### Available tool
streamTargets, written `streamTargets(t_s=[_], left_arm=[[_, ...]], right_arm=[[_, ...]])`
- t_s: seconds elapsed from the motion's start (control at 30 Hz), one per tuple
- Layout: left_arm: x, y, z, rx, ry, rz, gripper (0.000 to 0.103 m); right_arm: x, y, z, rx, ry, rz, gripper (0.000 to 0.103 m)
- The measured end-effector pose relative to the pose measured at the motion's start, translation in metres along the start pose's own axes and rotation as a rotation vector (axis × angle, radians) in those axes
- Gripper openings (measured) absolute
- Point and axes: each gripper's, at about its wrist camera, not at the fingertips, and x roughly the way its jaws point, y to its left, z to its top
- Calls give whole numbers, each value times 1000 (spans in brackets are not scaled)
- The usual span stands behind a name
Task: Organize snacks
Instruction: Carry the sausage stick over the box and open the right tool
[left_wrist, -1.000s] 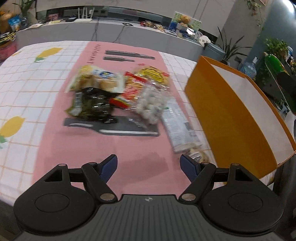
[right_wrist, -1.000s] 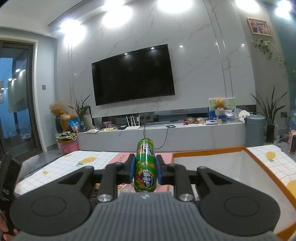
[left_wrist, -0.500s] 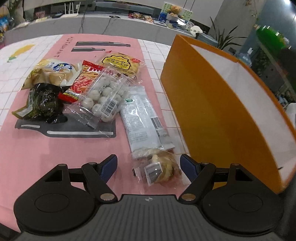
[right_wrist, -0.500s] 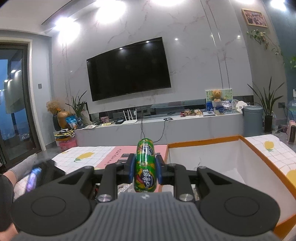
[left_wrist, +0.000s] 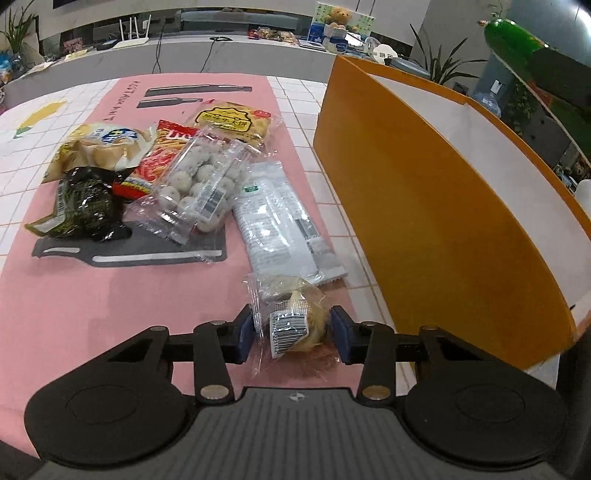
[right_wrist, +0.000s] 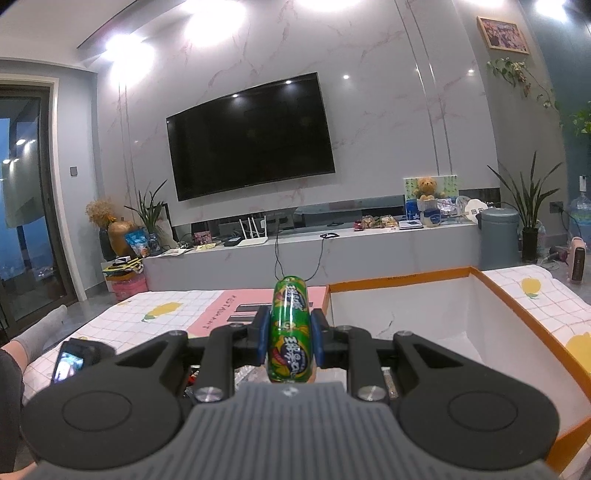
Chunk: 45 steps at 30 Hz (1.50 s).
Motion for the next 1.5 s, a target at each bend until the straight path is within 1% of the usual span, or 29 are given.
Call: streamTargets(t_s=[0.1,0.17,0.3,0.37,0.47,0.63,0.7,0.77,0.97,1.1,1.27,1.37,1.43,1.5], left_arm=[[-7,5,-5,-9,0,-7,48],[-14,6,-7,5,-5,-23,48],[-38,2,-8,46,-57,-20,47],[-49,-1,-5,53,-83,-15,47],[-68,-5,-1,54,-133,-17,47],[-89,-10,5,36,-181,-83,47],[-94,-13,6,36,-192,-105,47],[-98,-15,7,35,-200,-126,48],[-100,-18,11,29,-228,-166,48],[-97,-18,14,23,-226,-190,47],[-97,-17,12,25,-226,-193,48],[-98,-17,10,26,-225,-190,48],[-98,-16,10,28,-224,-187,48],[-97,-16,10,29,-222,-185,48]], right_arm=[[-2,-1,2,5,2,-6,21],[-3,-2,4,4,0,-11,21],[-8,-4,8,12,0,-23,21],[-10,-8,10,5,16,-35,21],[-12,-18,12,-9,58,-73,21],[-8,-44,10,6,168,-153,21],[-4,-54,9,16,211,-171,21],[1,-61,7,-7,245,-171,21],[13,-80,2,-5,325,-187,21],[28,-91,-3,-1,379,-220,21],[43,-108,-9,19,437,-282,21],[48,-114,-14,32,468,-271,21],[49,-109,-17,0,478,-259,21],[51,-104,-20,-7,483,-228,21]])
